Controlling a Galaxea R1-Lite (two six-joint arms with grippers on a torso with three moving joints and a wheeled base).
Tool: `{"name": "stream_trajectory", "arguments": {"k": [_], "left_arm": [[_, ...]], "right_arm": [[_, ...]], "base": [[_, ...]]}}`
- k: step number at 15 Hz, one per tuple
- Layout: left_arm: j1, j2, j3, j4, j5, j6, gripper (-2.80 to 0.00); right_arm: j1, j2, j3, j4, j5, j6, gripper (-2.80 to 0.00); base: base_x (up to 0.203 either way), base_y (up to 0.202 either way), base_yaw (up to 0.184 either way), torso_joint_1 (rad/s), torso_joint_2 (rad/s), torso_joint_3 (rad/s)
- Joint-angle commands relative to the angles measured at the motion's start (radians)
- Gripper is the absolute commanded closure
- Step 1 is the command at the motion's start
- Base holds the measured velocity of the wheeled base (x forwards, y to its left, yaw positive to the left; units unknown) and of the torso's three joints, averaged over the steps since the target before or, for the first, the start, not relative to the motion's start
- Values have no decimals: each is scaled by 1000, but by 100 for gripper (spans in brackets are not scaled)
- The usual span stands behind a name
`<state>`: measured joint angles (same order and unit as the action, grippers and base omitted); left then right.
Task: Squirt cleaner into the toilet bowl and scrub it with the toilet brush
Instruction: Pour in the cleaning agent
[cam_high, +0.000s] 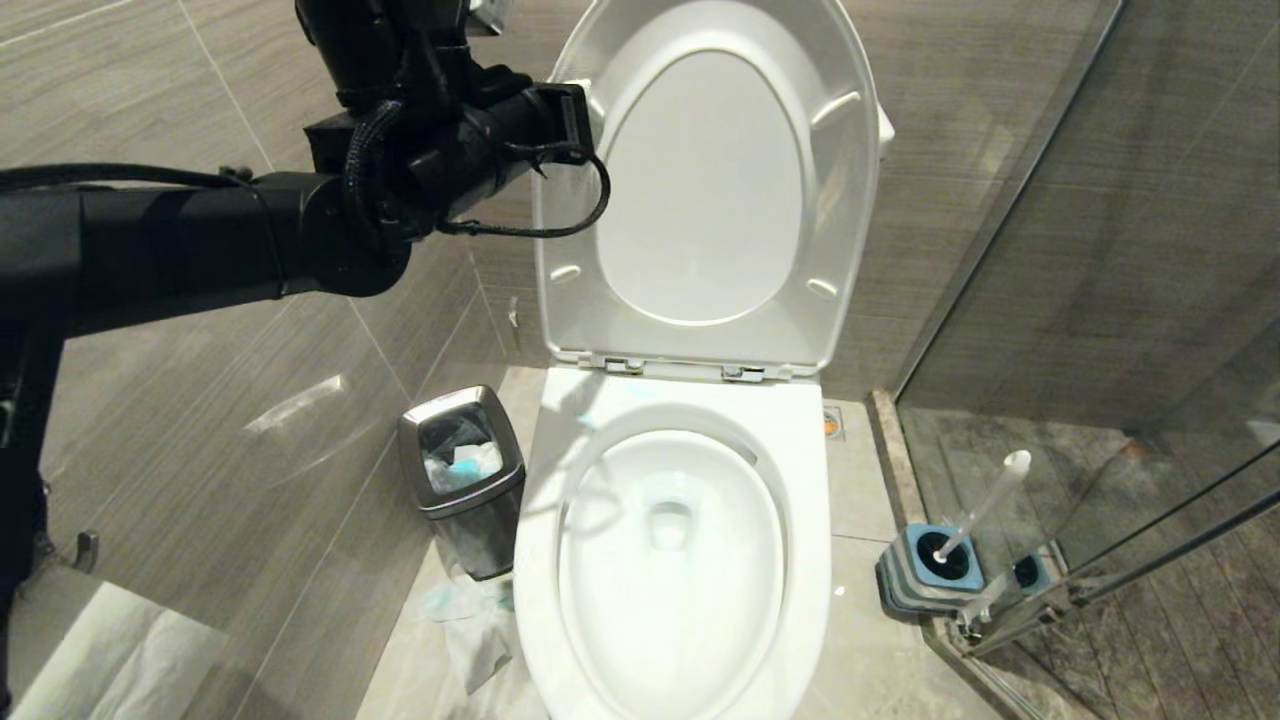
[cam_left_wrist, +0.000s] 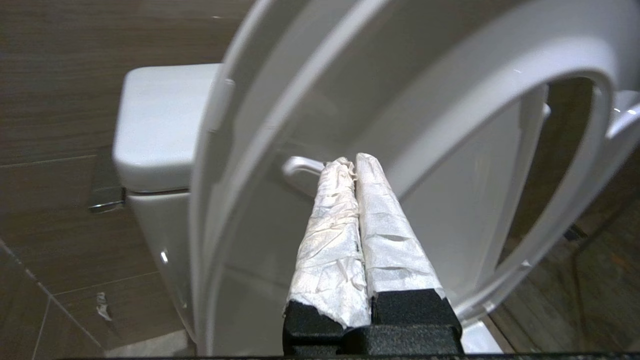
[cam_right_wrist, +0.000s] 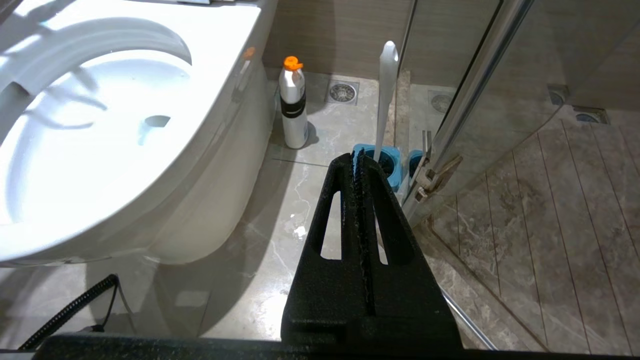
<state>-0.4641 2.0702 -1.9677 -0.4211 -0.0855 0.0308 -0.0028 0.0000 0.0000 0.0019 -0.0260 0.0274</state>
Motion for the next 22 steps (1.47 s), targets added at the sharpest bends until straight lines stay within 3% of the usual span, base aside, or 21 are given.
{"name": "stream_trajectory", "arguments": {"k": [1, 5, 22], "left_arm": [[5, 36, -2, -53, 2, -27, 0], [7, 76, -2, -125, 6, -54, 0], [5, 227, -12, -237, 27, -54, 0]], "right_arm": [[0, 2, 0, 1, 0, 0, 0], [0, 2, 2, 0, 0, 0, 0], [0, 2, 0, 1, 0, 0, 0]], "base": [[0, 0, 0, 0, 0, 0], [0, 0, 0, 0, 0, 0], [0, 0, 0, 0, 0, 0]]}}
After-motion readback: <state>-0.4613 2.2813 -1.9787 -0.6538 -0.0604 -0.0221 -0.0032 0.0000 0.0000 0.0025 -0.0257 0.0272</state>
